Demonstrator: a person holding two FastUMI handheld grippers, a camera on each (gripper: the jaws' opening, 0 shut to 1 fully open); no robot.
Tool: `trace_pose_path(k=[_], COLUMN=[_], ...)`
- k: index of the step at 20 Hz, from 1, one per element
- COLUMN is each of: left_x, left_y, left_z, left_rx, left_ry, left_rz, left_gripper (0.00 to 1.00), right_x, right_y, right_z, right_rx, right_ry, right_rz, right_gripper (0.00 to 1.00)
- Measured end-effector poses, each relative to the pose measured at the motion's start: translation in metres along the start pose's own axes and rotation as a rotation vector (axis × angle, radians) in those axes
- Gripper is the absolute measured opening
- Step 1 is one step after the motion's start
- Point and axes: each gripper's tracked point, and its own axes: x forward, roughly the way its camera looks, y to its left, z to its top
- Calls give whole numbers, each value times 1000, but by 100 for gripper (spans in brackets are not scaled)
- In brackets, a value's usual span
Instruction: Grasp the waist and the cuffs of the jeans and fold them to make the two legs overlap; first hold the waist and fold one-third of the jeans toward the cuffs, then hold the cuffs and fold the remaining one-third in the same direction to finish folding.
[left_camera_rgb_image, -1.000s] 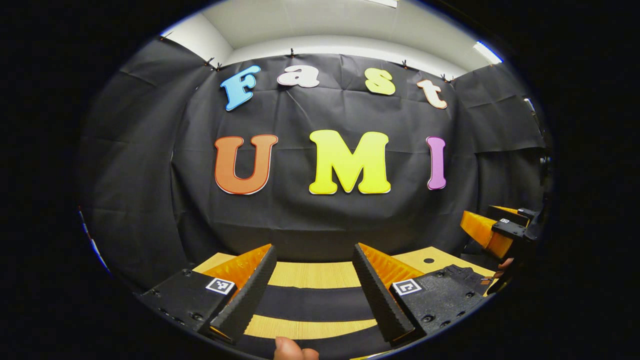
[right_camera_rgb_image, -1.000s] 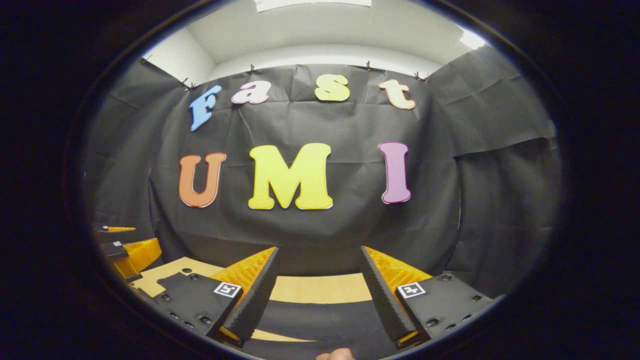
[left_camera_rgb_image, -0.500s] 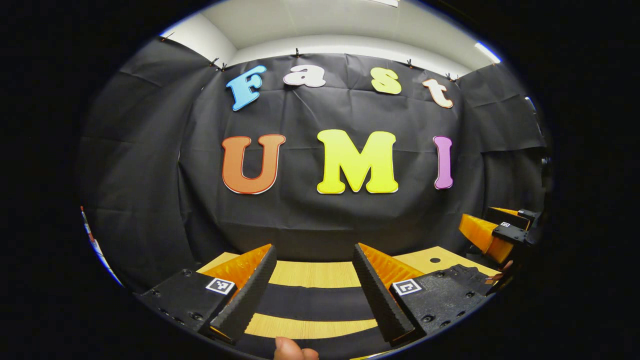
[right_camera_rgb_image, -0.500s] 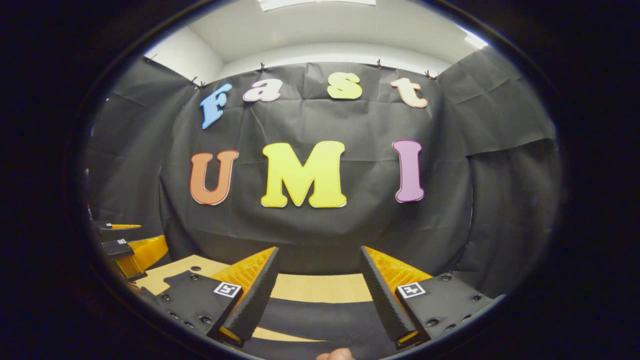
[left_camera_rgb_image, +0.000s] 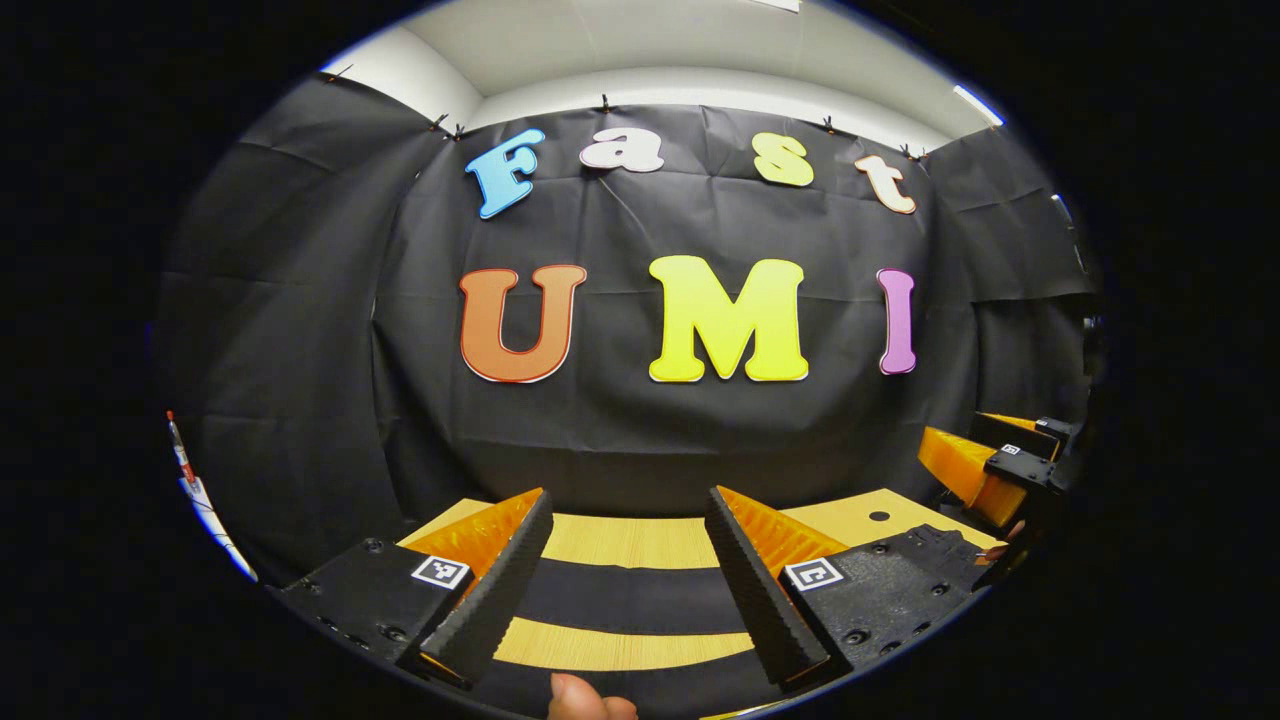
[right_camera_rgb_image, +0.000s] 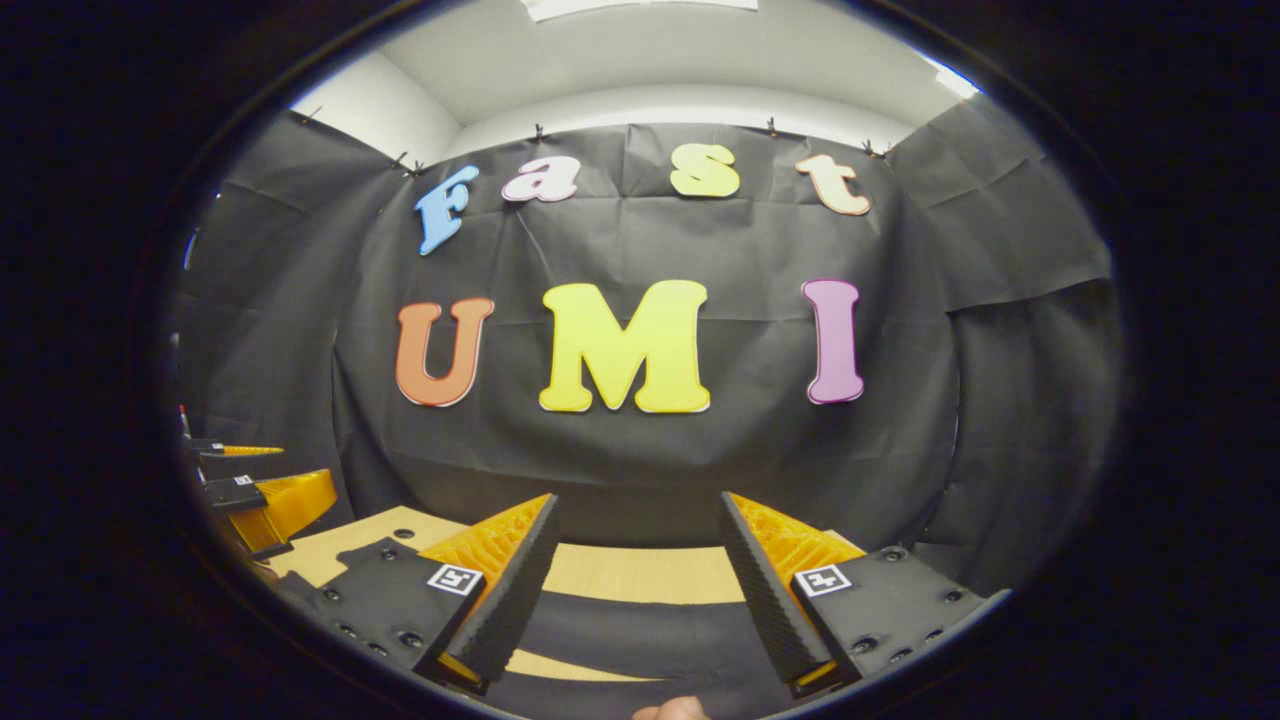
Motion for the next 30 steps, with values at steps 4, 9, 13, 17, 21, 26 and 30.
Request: trace_pose_path(k=[4,9,13,17,21,26,30], left_x=[-5,-32,-87,-157,-201,-213,-188], left_y=[11,54,113,172,195,190,197], left_z=[-5,-60,-149,-209,-235,-256,-260], left_rx=[-37,-269,-632,-995,-1225,-1375,-1373], left_ry=[18,187,443,586,645,692,683], left_rz=[19,107,276,515,666,748,709], left_gripper=[98,98,99,98,98,98,96], right_x=[-1,-5,-11,-16,-24,-42,-54], right_y=[2,-10,-42,-84,-115,-167,-202], right_z=[-1,-10,-26,-41,-56,-80,-85], right_rx=[-3,-30,-30,-34,-70,-1,-2], right_ry=[2,29,95,155,208,312,337], right_rz=[11,1,-46,-123,-165,-257,-327], right_gripper=[97,98,97,97,98,97,98])
